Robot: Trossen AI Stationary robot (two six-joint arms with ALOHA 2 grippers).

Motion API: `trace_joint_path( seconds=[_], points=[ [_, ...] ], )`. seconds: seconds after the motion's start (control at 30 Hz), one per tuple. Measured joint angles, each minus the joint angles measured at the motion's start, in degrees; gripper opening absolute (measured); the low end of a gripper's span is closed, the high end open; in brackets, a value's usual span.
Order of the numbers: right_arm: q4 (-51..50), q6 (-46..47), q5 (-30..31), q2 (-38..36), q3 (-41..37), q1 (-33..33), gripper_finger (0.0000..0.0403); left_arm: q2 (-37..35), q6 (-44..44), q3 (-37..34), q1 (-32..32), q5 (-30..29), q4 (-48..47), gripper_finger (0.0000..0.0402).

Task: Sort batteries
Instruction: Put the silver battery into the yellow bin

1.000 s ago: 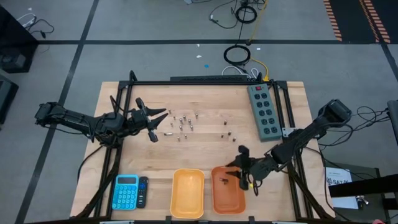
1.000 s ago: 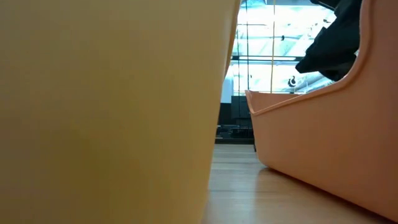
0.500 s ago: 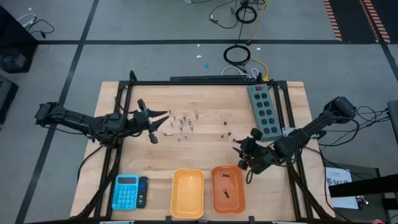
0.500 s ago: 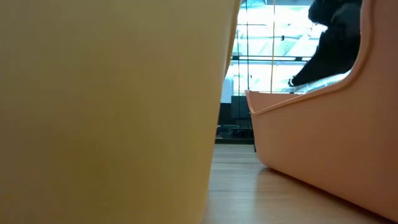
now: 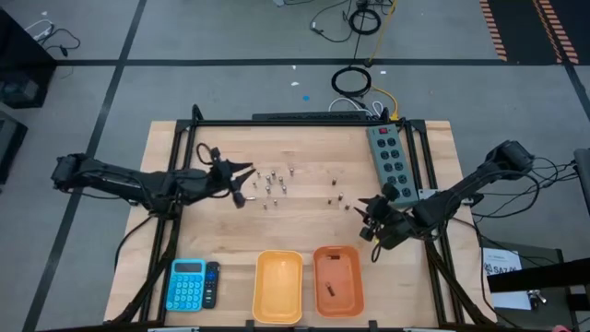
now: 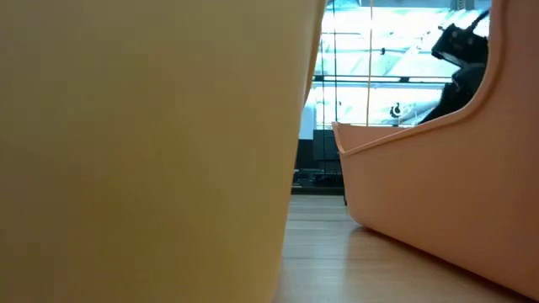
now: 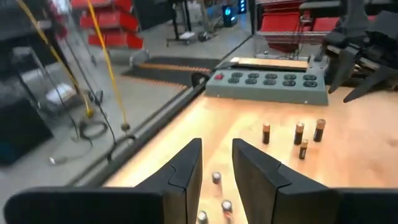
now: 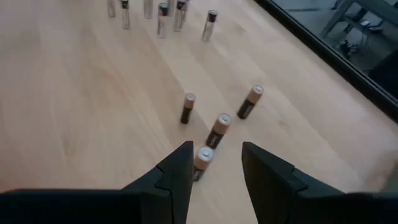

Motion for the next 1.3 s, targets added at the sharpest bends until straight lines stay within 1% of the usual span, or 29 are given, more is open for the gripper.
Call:
trace_joint_path(
  seconds=[0.03, 0.13, 0.2, 0.3, 0.43, 0.53, 0.67, 0.8, 0.9, 1.03, 1.13, 1.3],
  points=[
    [1.6, -0.1, 0.0, -0.8, -1.3, 0.0, 0.0128, 0.6, -1.2, 0.0, 0.5, 1.5, -0.6, 0.0099],
    [5.2, -0.1, 0.1, -2.2, -4.1, 0.0, 0.0128, 2.4, -5.4, 0.0, 2.0, 9.4, -5.0, 0.0099],
    [7.6, 0.0, 0.1, -2.8, -5.4, 0.0, 0.0128, 3.5, -8.8, 0.0, 2.5, 13.4, -7.7, 0.0099],
    [11.8, -0.9, 0.0, -2.7, -6.4, 0.0, 0.0128, 4.3, -10.9, 0.0, 2.6, 17.1, -14.3, 0.0099],
    [15.6, -4.5, 0.0, -2.1, -6.5, 0.0, 0.0128, 4.9, -12.7, 0.0, 2.4, 20.7, -21.8, 0.0103],
    [17.8, -5.8, 0.1, -1.9, -6.5, 0.0, 0.0128, 6.2, -13.6, -0.1, 2.5, 21.0, -27.7, 0.012],
    [17.5, -5.6, 0.1, -1.5, -6.5, 0.0, 0.0128, 8.7, -15.0, -0.1, 2.5, 21.9, -29.6, 0.0147],
    [17.6, -5.1, 0.0, -0.9, -6.5, 0.0, 0.0128, 12.0, -15.0, -0.1, 2.5, 23.8, -30.1, 0.0156],
    [17.5, -5.0, 0.0, -0.3, -6.5, 0.0, 0.0128, 14.9, -14.6, -0.1, 2.5, 23.7, -29.8, 0.0157],
    [17.5, -5.0, -0.1, -0.2, -6.5, 0.0, 0.0128, 18.4, -12.3, -0.3, 2.5, 21.8, -28.0, 0.0157],
    [17.5, -5.0, -0.2, -0.2, -6.5, 0.0, 0.0128, 20.1, -10.3, -1.4, 2.5, 21.5, -24.5, 0.0157],
    [17.5, -5.2, -0.2, -0.2, -6.5, 0.1, 0.0128, 21.0, -10.0, -3.9, 3.3, 20.8, -20.7, 0.0157]
  ],
)
